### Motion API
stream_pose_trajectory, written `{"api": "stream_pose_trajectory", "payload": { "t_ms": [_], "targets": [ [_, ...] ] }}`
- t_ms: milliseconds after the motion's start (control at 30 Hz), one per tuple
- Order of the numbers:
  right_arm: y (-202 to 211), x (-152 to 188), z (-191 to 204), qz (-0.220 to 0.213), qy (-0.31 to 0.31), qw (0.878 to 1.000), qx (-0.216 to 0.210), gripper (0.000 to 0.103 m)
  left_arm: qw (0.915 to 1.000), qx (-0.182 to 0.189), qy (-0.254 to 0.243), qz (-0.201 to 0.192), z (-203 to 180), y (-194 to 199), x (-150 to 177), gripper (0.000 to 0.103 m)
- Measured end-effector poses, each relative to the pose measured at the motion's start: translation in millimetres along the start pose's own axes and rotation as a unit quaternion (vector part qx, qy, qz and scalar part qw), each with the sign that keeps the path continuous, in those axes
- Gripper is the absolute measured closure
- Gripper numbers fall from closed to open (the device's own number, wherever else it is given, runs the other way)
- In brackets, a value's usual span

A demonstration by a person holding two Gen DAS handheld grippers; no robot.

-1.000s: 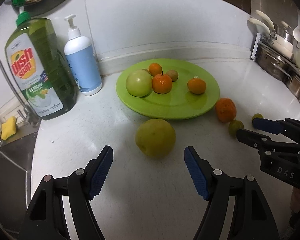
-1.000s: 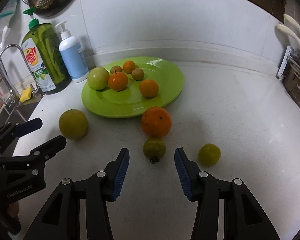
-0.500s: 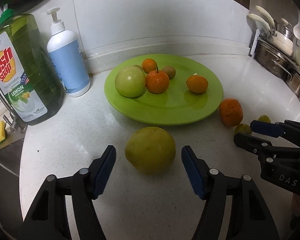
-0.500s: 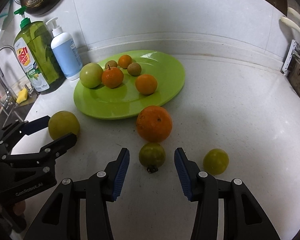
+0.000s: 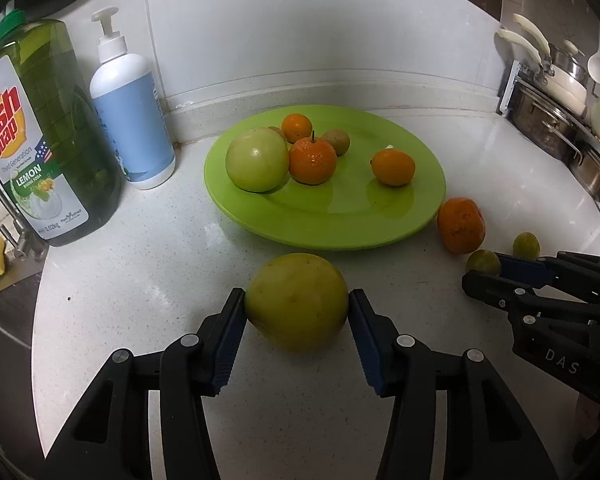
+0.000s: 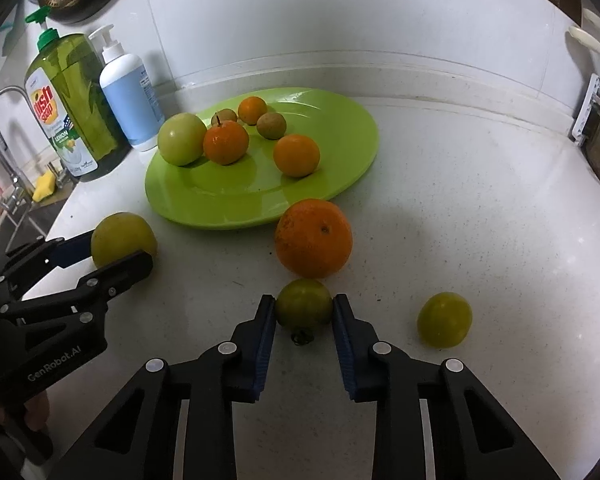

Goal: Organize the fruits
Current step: 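Grasp the yellow-green pomelo with the left tool while the right tool grasps a green lime, then carry the held pomelo and lime over the light-green plate with both tools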

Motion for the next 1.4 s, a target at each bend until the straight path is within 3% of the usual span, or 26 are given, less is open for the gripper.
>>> {"api": "stream_pose_trajectory", "payload": {
  "t_ms": [867, 1400],
  "targets": [
    [50, -13, 13, -0.055, 0.013, 0.998, -0.026, 0.073, 0.9991, 0.007, 0.003, -0.042, -19, 55, -14, 0.052],
    [85, -41, 13, -0.101, 0.017, 0.994, -0.036, 0.073, 0.9955, 0.003, -0.009, -0.095, -32, 88, -53, 0.052]
  ]
}}
Point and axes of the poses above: each gripper's, at about its wrist camera, not at the fingertips, and y roughly against the way its jaws point, z to its left, x to its underside, the point moved 9 cm from there along -y, roughly the way its jaws point
